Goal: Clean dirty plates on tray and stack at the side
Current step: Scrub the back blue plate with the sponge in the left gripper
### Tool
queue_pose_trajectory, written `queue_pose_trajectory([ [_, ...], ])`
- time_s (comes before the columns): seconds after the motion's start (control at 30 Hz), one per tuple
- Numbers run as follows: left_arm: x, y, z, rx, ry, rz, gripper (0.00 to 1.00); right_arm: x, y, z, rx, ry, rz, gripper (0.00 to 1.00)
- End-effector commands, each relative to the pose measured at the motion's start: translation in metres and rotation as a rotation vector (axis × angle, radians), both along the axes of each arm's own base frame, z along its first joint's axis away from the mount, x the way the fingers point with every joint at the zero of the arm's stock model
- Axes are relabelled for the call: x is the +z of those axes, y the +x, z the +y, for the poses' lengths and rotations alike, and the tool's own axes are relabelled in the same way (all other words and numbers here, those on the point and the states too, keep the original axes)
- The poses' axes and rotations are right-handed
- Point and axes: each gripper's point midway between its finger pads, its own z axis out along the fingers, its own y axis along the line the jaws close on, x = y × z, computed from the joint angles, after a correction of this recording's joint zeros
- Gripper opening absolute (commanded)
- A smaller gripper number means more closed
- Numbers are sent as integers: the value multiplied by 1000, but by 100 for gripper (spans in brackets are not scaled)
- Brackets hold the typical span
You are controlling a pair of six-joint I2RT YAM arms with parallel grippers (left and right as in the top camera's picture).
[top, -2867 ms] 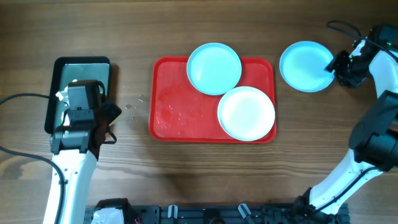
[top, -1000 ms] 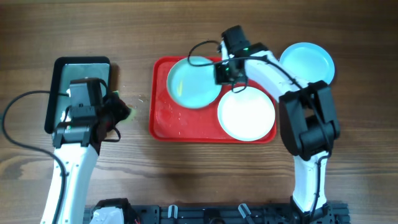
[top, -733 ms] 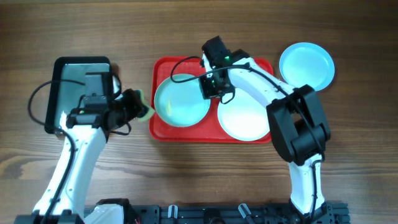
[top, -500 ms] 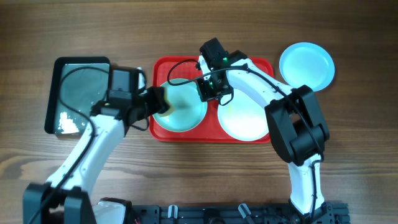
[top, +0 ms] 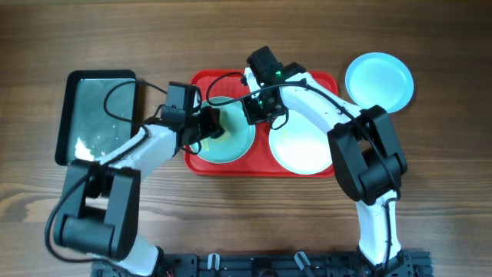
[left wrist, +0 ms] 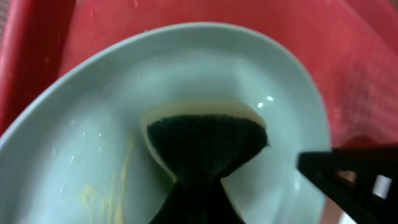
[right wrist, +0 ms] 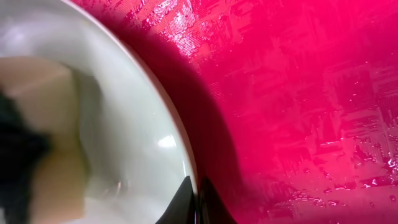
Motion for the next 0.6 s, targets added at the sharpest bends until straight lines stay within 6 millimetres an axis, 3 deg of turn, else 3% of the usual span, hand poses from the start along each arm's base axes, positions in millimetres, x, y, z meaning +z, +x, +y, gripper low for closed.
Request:
queue_pose_trajectory([
  [0.0,-29,-5,20,65,115,61,4,-6,-5,6,26,20,22,4],
  [0.17,-39,-19,82,193,443,99,4,-6,-6,5,2,19,32,4],
  [0.3,-12,-18,106,255,557,45,4,-7,-5,5,1,16,31,4],
  [0.4,21,-10,100,270,501,-38,4,-7,-5,5,-3,16,32,4],
  [0.47,38,-8,86,247,410,-78,4,-7,-5,5,-6,16,34,4],
  [0.57,55,-14,36,111,144,-74,4,-7,-5,5,-5,18,31,4],
])
